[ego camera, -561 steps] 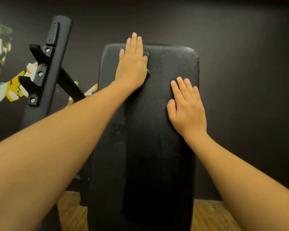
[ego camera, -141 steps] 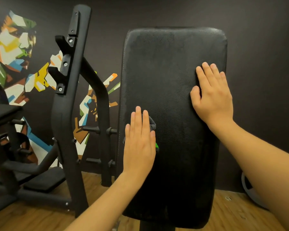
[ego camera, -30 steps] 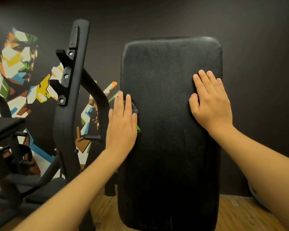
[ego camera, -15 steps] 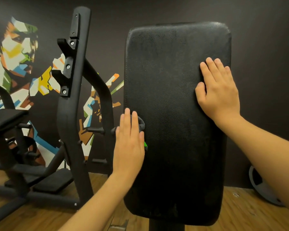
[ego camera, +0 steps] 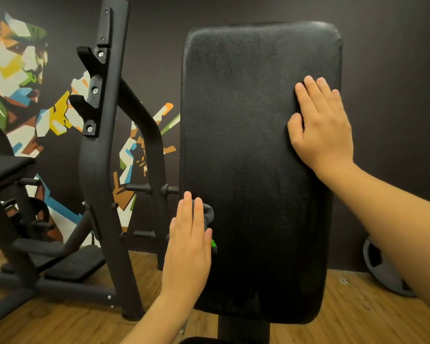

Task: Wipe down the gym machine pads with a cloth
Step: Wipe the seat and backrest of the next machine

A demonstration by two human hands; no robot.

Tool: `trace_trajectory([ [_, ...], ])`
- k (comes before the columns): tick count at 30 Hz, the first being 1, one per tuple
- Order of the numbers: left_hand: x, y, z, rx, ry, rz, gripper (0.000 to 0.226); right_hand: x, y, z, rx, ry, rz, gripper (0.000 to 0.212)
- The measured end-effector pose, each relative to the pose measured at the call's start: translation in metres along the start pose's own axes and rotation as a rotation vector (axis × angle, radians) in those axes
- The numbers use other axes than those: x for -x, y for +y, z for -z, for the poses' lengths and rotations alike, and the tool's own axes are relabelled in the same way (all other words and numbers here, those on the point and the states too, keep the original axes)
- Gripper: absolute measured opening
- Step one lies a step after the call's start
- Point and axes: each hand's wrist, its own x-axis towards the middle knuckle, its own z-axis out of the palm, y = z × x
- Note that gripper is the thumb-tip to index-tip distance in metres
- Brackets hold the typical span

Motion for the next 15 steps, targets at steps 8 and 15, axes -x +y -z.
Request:
trace_trajectory([
  [8, 0.037, -0.008, -0.014, -0.019, -0.002, -0.007, 0.065, 0.0, 0.0, 0.001, -0.006, -0.006, 0.002, 0.056],
  [15, 0.032, -0.006, -0.005, -0.105, -0.075, -0.01, 0.063, 0.0, -0.003, 0.004, 0.017, -0.053, 0.005, 0.056],
])
